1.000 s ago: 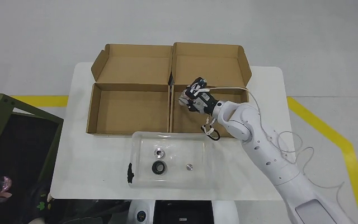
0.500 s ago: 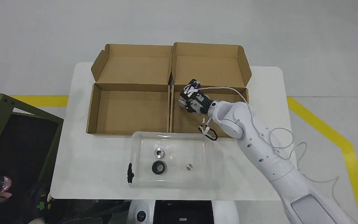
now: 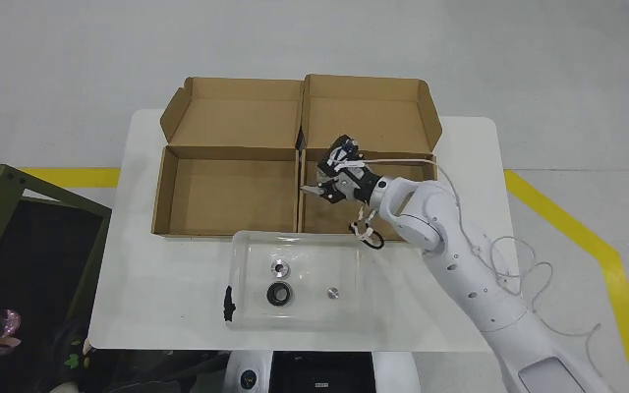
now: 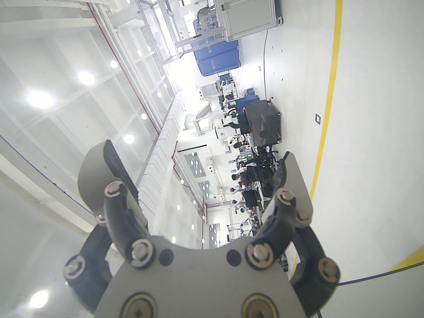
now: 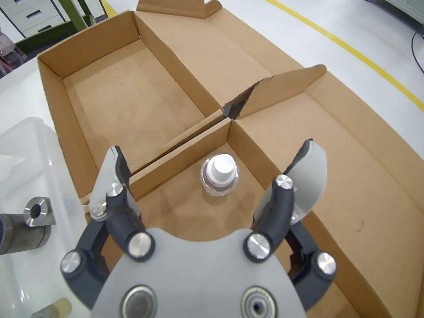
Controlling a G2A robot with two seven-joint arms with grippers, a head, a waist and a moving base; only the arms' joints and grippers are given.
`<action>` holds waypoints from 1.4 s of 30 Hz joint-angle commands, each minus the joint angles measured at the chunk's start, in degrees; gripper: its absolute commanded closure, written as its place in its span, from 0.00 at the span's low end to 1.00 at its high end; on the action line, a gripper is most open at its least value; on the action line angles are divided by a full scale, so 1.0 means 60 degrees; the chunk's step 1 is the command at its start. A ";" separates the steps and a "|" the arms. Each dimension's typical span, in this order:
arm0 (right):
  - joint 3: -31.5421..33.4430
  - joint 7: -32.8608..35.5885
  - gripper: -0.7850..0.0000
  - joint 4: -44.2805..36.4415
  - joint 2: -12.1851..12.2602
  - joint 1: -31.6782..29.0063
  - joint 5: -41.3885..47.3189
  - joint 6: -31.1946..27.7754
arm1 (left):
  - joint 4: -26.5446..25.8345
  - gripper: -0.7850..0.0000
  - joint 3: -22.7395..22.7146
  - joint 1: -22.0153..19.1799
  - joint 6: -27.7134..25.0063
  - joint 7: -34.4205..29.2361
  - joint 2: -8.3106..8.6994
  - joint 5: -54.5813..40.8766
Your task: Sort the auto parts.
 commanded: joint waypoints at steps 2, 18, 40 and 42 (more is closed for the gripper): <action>0.0348 0.0407 0.00 -0.0961 0.0120 -0.0409 -0.0049 -0.0239 | 0.0000 0.00 0.0000 0.0000 0.0000 0.0000 0.0000 0.0000; 0.1872 0.2256 0.00 -0.4562 0.0733 -0.3091 0.0107 -0.2081 | 0.0000 0.00 0.0000 0.0000 0.0000 0.0000 0.0000 0.0000; 0.0943 0.3731 0.00 -0.5602 0.1076 -0.4610 -0.1954 -0.2939 | 0.0000 0.00 0.0000 0.0000 0.0000 0.0000 0.0000 0.0000; 0.0821 0.3828 0.00 -0.5531 0.1087 -0.4606 -0.2077 -0.2982 | 0.0000 0.00 0.0000 0.0000 0.0000 0.0000 0.0000 0.0000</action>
